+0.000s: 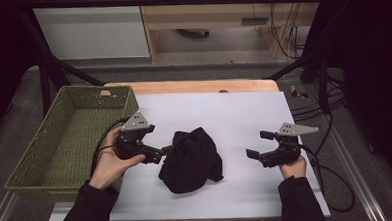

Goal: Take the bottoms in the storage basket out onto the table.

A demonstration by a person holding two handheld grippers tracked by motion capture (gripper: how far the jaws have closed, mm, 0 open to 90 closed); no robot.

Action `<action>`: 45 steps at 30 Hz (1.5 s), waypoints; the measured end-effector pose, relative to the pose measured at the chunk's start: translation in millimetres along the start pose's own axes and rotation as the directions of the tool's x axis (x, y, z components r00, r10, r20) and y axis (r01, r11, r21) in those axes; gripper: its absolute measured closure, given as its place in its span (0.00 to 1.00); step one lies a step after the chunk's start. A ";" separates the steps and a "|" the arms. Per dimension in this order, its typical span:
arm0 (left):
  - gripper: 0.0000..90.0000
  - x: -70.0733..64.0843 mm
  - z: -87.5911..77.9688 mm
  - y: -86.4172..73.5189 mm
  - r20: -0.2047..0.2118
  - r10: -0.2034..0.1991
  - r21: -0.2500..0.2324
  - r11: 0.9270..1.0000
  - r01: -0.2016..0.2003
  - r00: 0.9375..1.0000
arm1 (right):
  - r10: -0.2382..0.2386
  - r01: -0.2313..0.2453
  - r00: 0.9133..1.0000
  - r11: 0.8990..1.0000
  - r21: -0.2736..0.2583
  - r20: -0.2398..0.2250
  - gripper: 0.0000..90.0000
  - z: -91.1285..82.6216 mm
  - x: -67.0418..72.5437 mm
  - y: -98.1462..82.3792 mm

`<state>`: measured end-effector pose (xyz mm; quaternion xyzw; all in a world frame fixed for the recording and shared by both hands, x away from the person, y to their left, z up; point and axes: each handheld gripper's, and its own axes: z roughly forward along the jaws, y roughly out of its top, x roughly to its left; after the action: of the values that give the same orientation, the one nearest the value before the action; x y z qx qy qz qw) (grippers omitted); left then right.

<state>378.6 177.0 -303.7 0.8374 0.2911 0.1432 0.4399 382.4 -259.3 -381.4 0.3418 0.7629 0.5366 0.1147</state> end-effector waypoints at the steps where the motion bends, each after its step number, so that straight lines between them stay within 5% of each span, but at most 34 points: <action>1: 0.09 1.4 -1.9 -1.7 -0.003 -0.002 -0.003 1.000 0.002 1.000 | -0.001 0.001 1.000 1.000 0.000 0.000 0.04 0.0 -0.1 0.0; 30: 0.08 49.8 -43.3 -55.2 -0.107 -0.083 -0.047 0.996 0.079 0.991 | 0.003 -0.003 1.000 1.000 0.005 -0.002 0.04 0.7 0.1 -0.2; 45: 0.08 64.8 -45.8 -72.6 -0.130 -0.106 -0.040 0.994 0.101 0.986 | 0.003 -0.003 1.000 1.000 0.009 0.001 0.04 0.6 -0.1 -0.3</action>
<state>380.8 278.9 -338.1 0.8024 0.3602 0.1799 0.4404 382.7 -258.9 -381.9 0.3437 0.7646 0.5334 0.1127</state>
